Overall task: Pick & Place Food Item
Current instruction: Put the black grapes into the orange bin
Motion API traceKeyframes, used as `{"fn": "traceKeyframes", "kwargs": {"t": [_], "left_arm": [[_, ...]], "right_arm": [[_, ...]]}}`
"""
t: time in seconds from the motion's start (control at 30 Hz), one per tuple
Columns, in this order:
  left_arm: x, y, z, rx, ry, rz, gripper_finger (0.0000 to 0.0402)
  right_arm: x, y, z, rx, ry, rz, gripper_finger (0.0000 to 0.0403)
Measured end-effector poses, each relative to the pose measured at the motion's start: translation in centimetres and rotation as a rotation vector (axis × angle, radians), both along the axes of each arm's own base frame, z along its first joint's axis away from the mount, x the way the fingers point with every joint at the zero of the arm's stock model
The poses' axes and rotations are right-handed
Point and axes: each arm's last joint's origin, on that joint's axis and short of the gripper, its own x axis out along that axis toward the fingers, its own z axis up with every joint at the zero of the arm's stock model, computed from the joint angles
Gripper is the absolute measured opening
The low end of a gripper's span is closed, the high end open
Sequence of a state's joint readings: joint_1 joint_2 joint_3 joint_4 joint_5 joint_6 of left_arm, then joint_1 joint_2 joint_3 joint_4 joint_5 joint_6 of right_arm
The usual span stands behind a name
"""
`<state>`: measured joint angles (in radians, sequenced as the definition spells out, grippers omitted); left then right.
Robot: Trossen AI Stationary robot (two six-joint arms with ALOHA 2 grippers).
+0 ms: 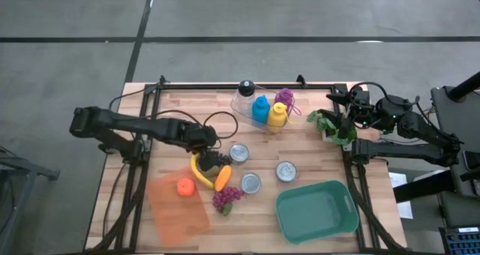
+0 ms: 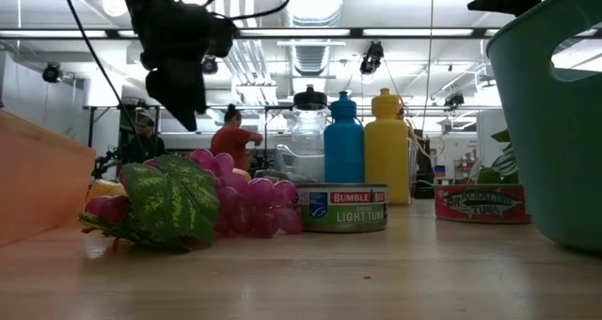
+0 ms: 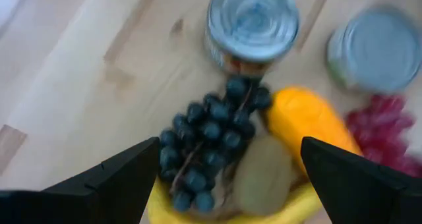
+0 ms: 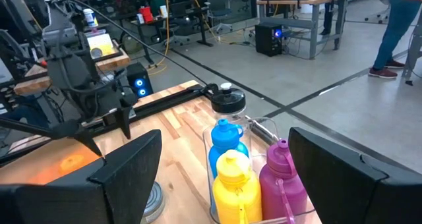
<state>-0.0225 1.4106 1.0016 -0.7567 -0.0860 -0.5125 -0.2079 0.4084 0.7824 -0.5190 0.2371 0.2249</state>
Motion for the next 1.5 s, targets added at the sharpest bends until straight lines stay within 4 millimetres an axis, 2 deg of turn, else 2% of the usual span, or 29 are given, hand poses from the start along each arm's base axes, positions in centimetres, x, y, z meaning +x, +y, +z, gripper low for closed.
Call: {"fn": "traceKeyframes", "kwargs": {"t": [0.23, 0.5, 0.7, 0.97, 1.2, 1.5], "left_arm": [[-0.6, 0.9, -0.8, 0.04, 0.085, -0.144, 0.0372], [-0.9, 2.7, -1.9, 0.009, 0.081, -0.107, 0.0372], [-0.9, 3.1, -2.1, 0.025, 0.1, -0.191, 0.0372], [-0.8, 3.0, -5.2, -0.046, 0.179, -0.203, 0.0372], [0.1, 3.1, -6.9, -0.075, 0.171, -0.209, 0.0372], [1.1, 3.0, -9.7, -0.135, 0.242, -0.233, 0.0372]], "right_arm": [[0.0, 0.0, 0.0, 0.0, 0.0, 0.0, 0.0329], [0.0, 0.0, 0.0, 0.0, 0.0, 0.0, 0.0329], [0.0, 0.0, 0.0, 0.0, 0.0, 0.0, 0.0329], [0.0, 0.0, 0.0, 0.0, 0.0, 0.001, 0.0329], [0.0, 0.0, 0.0, 0.0, 0.0, 0.0, 0.0329], [0.0, 0.0, 0.0, 0.0, 0.0, 0.0, 0.0329]]}}
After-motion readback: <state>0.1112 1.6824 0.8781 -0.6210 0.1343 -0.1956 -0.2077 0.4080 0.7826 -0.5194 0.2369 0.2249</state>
